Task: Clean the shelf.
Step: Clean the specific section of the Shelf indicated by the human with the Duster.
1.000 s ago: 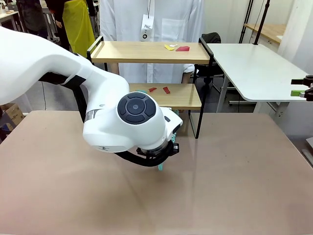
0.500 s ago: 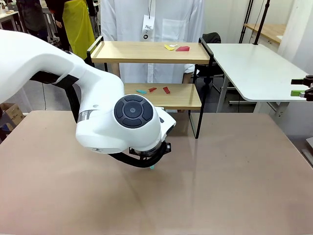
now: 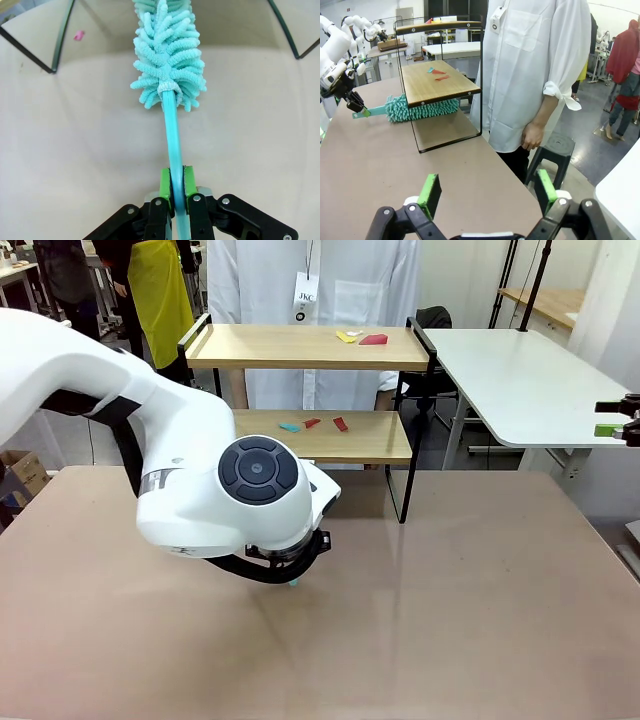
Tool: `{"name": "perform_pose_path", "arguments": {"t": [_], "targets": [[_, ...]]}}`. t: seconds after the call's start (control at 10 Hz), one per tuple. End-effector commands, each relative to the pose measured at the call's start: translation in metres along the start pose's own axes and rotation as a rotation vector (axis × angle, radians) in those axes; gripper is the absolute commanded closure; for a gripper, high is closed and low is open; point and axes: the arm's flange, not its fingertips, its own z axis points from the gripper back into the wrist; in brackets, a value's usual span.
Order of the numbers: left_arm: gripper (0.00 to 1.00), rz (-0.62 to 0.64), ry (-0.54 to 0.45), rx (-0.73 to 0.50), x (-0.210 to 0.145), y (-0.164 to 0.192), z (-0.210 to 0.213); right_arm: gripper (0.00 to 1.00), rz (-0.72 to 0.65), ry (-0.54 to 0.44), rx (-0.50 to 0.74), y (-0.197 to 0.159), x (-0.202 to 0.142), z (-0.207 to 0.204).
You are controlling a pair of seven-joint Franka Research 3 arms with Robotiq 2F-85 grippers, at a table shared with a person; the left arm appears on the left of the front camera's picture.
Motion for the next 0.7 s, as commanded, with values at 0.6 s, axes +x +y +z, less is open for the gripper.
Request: {"name": "perform_pose_path", "arguments": {"t": [0.6], "targets": [[0.87,0.026,0.029,0.066,-0.004,0.074,0.035,0.0,-0.012,0.021,-0.009,0.001,0.008,-0.002]]}}
